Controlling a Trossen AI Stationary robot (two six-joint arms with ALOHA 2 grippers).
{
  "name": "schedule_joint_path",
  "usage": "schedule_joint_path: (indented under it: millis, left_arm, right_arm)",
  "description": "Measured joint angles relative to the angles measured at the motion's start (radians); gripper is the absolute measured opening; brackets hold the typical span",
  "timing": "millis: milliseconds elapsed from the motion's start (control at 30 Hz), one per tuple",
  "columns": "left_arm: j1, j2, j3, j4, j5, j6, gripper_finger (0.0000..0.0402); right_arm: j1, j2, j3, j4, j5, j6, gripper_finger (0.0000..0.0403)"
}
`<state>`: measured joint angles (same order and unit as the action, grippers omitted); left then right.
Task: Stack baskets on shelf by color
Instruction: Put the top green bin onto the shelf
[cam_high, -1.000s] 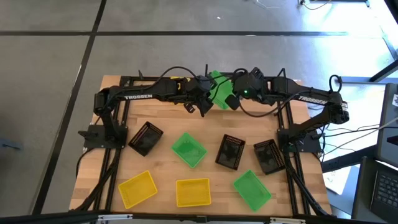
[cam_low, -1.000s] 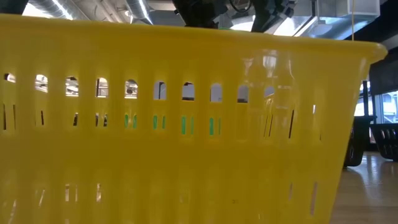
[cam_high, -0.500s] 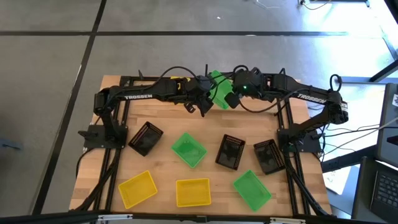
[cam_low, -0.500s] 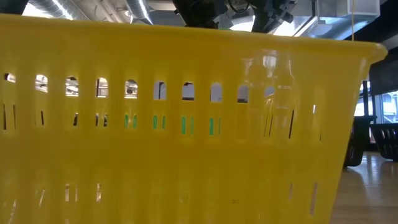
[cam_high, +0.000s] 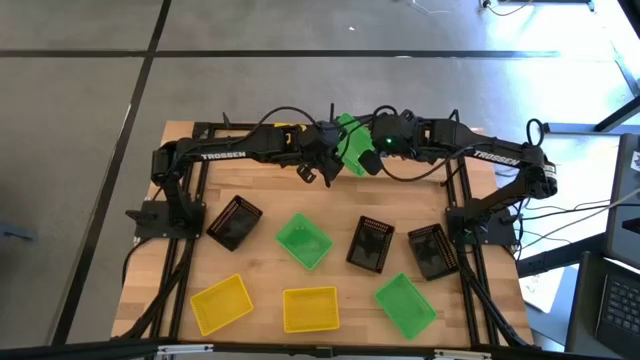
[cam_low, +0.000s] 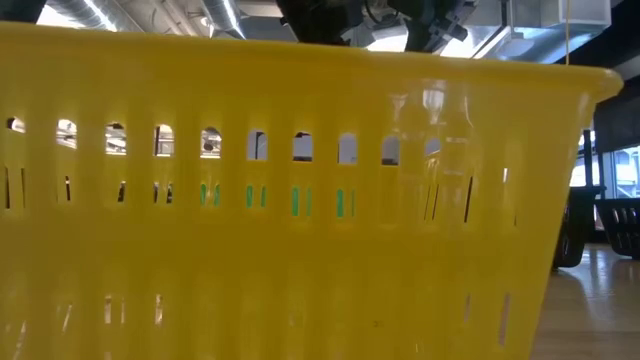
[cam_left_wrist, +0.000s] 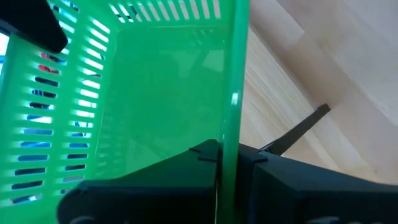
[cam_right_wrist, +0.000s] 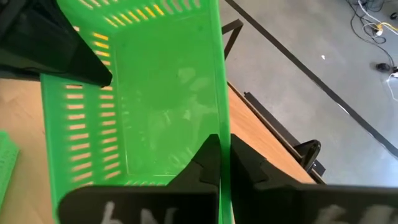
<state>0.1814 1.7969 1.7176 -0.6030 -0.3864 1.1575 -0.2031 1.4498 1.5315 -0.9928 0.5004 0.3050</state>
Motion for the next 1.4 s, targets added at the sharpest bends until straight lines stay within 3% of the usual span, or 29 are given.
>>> schedule_joint_path:
  millis: [500,867,1067,1200,1400]
  left_arm:
    - [-0.001,0.0,0.0,0.032,0.044,-0.029,0.0069]
    - [-0.029,-0.045,0.002,0.017,-0.016,-0.109,0.0067]
    - [-0.052,-0.099,0.003,0.024,-0.019,-0.167,0.0067]
    - [-0.051,-0.138,0.003,0.005,-0.02,-0.267,0.0067]
    - [-0.032,-0.204,0.002,-0.035,-0.051,-0.411,0.0067]
  right_arm:
    - [0.0,0.003,0.0,0.005,0.006,0.006,0.0003]
    - [-0.005,0.004,0.0,-0.015,0.08,0.066,0.0003]
    - [-0.037,0.004,0.0,-0.073,0.081,0.203,0.0003]
    - [-0.094,0.004,0.0,-0.104,0.011,0.356,0.0003]
    - [-0.194,0.023,0.0,-0.104,-0.131,0.432,0.0003]
